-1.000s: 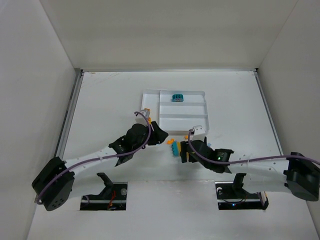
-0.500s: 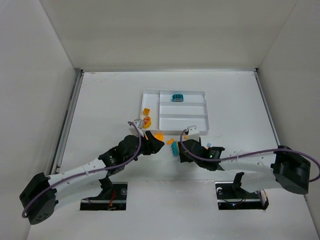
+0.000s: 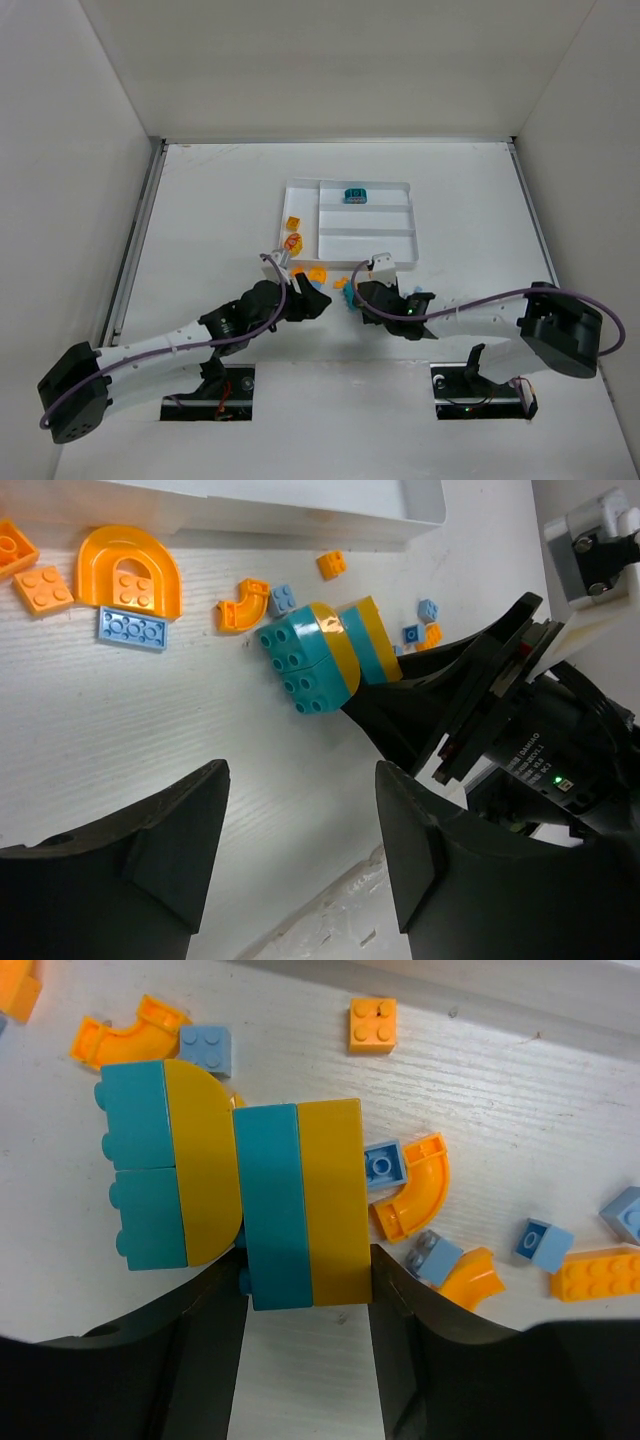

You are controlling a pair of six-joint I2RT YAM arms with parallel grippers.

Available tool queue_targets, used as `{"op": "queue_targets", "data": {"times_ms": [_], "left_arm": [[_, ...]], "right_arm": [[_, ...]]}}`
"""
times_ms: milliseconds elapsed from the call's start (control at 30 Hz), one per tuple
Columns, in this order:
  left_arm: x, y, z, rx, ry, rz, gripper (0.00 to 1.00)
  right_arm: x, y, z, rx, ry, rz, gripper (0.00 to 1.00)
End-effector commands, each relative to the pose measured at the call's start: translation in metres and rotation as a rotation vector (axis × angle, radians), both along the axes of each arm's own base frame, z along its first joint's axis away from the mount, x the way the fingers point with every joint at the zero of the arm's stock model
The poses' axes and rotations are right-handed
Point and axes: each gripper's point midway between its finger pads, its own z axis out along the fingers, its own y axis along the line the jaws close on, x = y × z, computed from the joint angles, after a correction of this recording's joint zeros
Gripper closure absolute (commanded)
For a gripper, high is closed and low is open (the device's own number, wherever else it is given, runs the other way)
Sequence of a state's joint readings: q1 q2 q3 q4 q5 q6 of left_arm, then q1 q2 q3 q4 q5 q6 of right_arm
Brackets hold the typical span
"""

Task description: Sort the legos into containers by color

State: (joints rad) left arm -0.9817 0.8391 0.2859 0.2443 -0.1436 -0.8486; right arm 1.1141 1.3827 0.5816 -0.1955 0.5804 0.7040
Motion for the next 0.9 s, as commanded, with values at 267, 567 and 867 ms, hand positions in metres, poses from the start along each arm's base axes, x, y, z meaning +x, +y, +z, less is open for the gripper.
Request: {"op": "queue_targets", "data": {"times_ms": [267,567,867], "left_arm": [[0.001,-0.026,0.025,-0.198,-0.007,0.002,0.33],[0.015,-0.03,0.031,-0.262,-0.03,0.047,0.34],[0.029,-0.035,0.025,-0.26,-0.032,0.101,0.36]], "right_arm": [[0.001,0.034,0.068,0.255,-0.123,0.005,0.6],[-0.002,0.056,0.086,0.342,-0.13,0.032,0.61],[-0.007,0.075,0.091,0.433,-0.131,0.055,0.6]]}}
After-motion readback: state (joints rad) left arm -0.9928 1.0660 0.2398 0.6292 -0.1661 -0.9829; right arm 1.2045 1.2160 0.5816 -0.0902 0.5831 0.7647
